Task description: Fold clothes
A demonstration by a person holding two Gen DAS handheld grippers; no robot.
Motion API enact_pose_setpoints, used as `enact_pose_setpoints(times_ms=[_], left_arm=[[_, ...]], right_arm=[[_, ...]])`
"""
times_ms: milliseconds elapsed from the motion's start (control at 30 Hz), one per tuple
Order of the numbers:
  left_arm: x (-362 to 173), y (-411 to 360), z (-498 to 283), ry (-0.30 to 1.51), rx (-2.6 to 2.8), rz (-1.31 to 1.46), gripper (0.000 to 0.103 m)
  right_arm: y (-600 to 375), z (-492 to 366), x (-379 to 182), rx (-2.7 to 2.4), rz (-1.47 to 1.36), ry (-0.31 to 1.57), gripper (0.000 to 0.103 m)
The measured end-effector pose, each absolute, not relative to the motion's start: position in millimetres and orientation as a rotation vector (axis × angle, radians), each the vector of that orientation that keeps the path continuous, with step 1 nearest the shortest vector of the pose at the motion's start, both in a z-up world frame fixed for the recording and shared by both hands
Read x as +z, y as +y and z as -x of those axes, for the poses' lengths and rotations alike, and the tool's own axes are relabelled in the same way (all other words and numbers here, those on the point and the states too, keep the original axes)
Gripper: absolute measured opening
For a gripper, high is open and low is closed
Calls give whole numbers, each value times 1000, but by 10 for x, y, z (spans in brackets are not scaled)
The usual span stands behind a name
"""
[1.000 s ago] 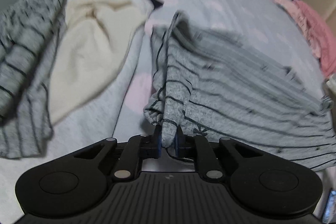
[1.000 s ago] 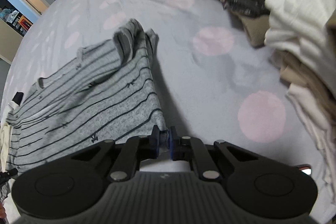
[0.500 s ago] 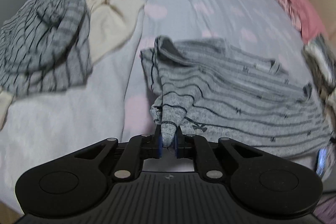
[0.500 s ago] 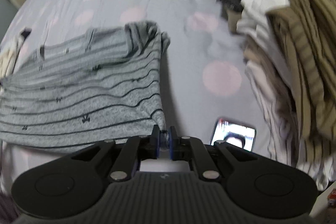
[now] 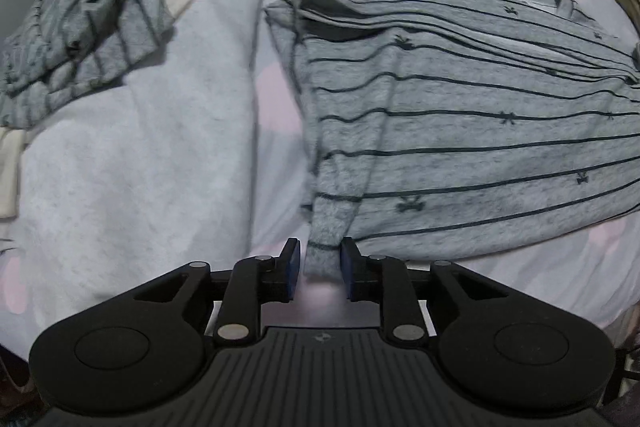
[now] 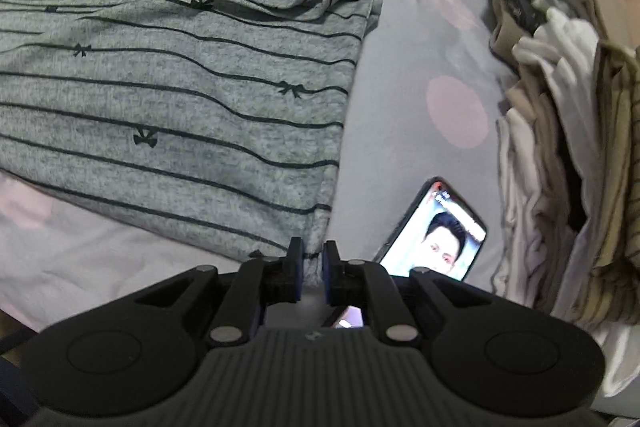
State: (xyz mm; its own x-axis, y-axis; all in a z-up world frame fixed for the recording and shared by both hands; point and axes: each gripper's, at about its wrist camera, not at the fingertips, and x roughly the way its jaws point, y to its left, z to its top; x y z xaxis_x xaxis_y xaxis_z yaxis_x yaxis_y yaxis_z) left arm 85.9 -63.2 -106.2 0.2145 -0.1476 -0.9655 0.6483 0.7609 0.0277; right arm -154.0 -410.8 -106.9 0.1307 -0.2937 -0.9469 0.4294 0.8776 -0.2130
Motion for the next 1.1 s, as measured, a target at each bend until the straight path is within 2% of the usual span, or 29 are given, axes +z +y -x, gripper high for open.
enact_pose_setpoints(times_ms=[67, 233, 300, 333, 367, 500, 733, 800, 967, 1100], left_arm=[[-969, -582, -889, 1210, -586, -444, 25], [-733, -601, -958, 1075, -598, -403, 26], [-656, -714, -961, 999, -623, -440, 33], [-633, -777, -961, 966, -635, -460, 40], [-620, -848, -964, 934, -647, -480, 43], [-667, -1146, -946, 816, -696, -631, 43], [-907, -1465, -859, 631, -778, -926, 44], [-1025, -1528, -813, 555, -784, -1044, 48], [-1329, -1595, -775, 423, -785, -1266, 49], [-1473, -1627, -796, 366, -777, -1376, 49]], right_arm=[[-4110, 1574, -985, -556, -98, 1318, 23], [-4174, 1591, -769, -623, -60, 1217, 29], [-4181, 1555, -714, -611, -72, 1161, 37], [-4202, 1515, -694, -603, -86, 1141, 38], [-4206, 1480, -679, -597, -97, 1124, 38], [-4170, 1270, -635, -567, -48, 1055, 38], [-4018, 1035, -663, -424, 268, 987, 45], [-3962, 984, -771, -379, 402, 994, 46], [-3818, 872, -1102, -297, 770, 1008, 52], [-3782, 851, -1352, -246, 1084, 1002, 52]])
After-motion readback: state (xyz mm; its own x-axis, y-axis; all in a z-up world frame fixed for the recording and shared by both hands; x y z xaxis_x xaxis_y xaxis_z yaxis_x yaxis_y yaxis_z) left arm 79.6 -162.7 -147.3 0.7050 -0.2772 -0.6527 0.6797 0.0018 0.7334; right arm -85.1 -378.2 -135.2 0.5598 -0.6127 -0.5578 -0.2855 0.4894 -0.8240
